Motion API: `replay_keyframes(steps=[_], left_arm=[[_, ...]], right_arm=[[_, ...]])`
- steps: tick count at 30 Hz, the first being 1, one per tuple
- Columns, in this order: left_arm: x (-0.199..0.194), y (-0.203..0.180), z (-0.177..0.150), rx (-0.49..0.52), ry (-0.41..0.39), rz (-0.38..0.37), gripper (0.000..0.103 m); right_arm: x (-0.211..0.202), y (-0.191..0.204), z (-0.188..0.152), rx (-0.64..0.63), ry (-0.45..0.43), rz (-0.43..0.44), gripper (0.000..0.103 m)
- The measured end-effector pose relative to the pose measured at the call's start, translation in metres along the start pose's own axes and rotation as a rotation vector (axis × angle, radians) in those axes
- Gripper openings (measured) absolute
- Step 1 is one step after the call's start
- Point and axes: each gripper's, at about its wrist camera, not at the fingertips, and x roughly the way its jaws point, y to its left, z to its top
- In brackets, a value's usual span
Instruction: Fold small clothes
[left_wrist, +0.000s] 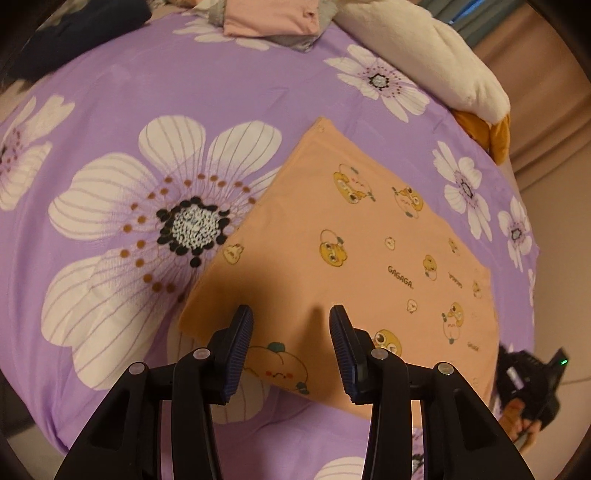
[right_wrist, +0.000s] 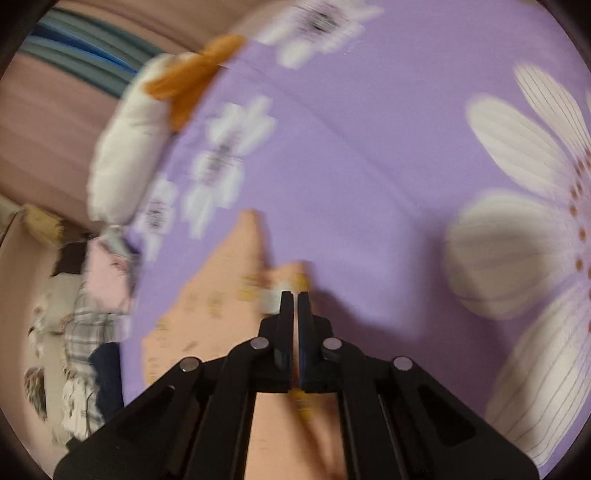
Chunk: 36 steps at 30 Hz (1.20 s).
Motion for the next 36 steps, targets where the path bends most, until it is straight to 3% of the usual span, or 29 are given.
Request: replay_keyframes(steps=[3,4,6,7,8,9,10,11,13,14,16,18,20,23,25,27,29,33,36], left_arm=[[-0.001,0.006,0.0,-0.036,0.008,-0.02,0.041],[-0.002,0.006,0.0,-0.038,0.009,-0.023,0.041],[-0.002,0.004,0.001,-0.025,0.01,-0.019,0.041],[-0.002,0.003,0.001,-0.017,0.01,-0.013,0.041],[-0.002,0.002,0.0,-0.01,0.009,-0.004,0.041],[-0.001,0.0,-0.001,-0.005,0.008,0.003,0.041],[0.0,0.0,-0.002,-0.001,0.007,0.009,0.041],[0.001,-0.001,-0.002,0.005,0.009,0.015,0.041],[0.002,-0.001,-0.003,0.012,0.013,0.02,0.041],[0.002,-0.002,-0.003,0.015,0.015,0.022,0.041],[0.003,-0.002,-0.003,0.016,0.018,0.026,0.041],[0.003,-0.001,-0.003,0.014,0.02,0.025,0.041],[0.003,-0.001,-0.003,0.012,0.021,0.024,0.041],[0.003,0.001,-0.003,0.005,0.023,0.014,0.041],[0.003,0.004,-0.002,-0.005,0.025,0.013,0.041],[0.004,0.006,-0.002,-0.018,0.033,0.011,0.041],[0.004,0.005,-0.002,-0.02,0.032,0.013,0.041],[-0.002,0.001,-0.004,0.042,-0.017,0.043,0.041],[-0.004,-0.009,-0.008,0.11,-0.084,0.134,0.04]], right_arm=[[-0.008,-0.002,0.0,0.024,0.024,0.082,0.008],[-0.016,0.009,-0.003,-0.022,0.022,0.132,0.008],[-0.031,0.031,-0.013,-0.149,-0.002,0.15,0.01],[-0.035,0.042,-0.02,-0.216,-0.014,0.133,0.016],[-0.035,0.048,-0.026,-0.251,-0.015,0.108,0.04],[-0.031,0.052,-0.03,-0.265,-0.01,0.069,0.051],[-0.023,0.052,-0.032,-0.263,0.002,0.018,0.056],[-0.016,0.049,-0.032,-0.256,0.021,-0.025,0.055],[-0.003,0.041,-0.03,-0.244,0.055,-0.066,0.034],[-0.003,0.038,-0.029,-0.246,0.072,-0.04,0.03],[0.003,0.034,-0.024,-0.228,0.117,0.073,0.005],[0.002,0.025,-0.022,-0.161,0.123,0.144,0.005],[-0.003,0.016,-0.019,-0.088,0.059,0.072,0.004],[-0.021,0.007,-0.014,-0.021,0.003,0.141,0.003],[-0.032,0.011,-0.017,-0.106,-0.067,-0.002,0.002],[-0.022,0.008,-0.02,-0.123,-0.025,-0.083,0.003],[-0.014,0.001,-0.021,-0.08,0.04,-0.071,0.003],[-0.046,0.015,-0.023,-0.094,-0.078,0.038,0.007],[-0.054,0.036,-0.038,-0.21,-0.071,0.102,0.007]])
